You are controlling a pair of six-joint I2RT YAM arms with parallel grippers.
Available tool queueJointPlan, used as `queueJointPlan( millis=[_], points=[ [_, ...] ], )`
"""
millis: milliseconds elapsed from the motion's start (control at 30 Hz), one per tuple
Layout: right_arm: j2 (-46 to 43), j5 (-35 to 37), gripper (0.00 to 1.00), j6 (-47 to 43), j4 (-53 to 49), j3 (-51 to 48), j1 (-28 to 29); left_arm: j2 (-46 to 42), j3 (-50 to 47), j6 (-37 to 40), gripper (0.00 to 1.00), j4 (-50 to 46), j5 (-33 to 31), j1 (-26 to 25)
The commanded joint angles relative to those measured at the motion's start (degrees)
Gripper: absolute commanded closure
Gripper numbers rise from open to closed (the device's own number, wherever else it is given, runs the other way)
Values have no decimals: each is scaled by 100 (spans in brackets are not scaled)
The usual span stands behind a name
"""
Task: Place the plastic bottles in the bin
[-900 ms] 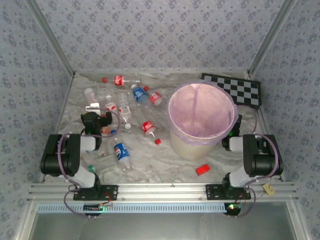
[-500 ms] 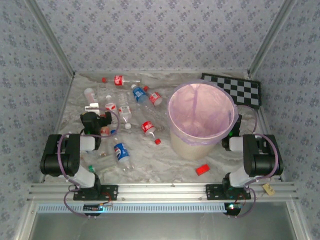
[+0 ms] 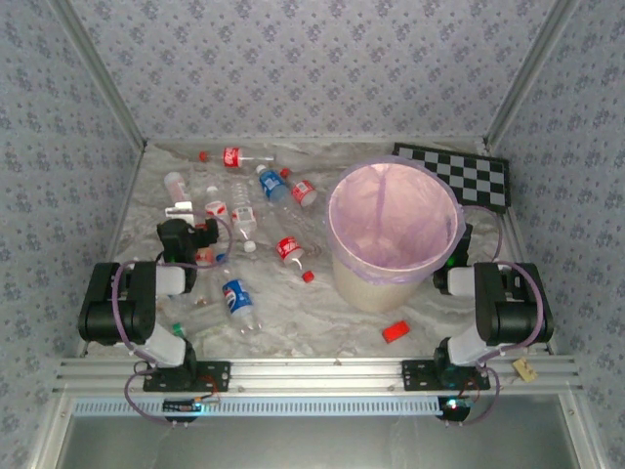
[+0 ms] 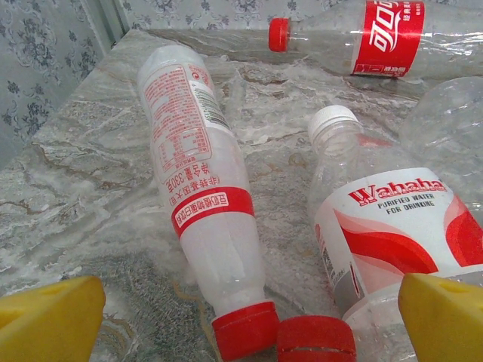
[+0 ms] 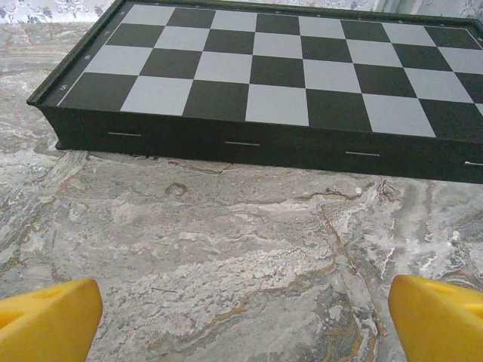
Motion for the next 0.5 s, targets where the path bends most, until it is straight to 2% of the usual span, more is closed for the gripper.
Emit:
queueJointPlan(
  millis=[0,100,167,233,333,467],
  points=[
    [16,-98,0,-45,-36,67,5,4,14,-57,0,-31,88,27],
    [14,-105,0,-41,3,45,-3,-18,97,38,0,-202,342,38],
    [-251,-90,0,99,-523,254,-77,-171,234,50,0,-534,358,38],
    [-617,-278,0,505,-2087,909,-429,-516,720,-53,0,-1639,32,18],
    [-742,-747,0,1102,-2981,1341,-944,-883,1487,-225,0,-3072,-478,5],
    [-1110,-608,0,1272,-4235,1664,-1026,-1053,2601,-590,0,-4911,-857,12]
  ],
)
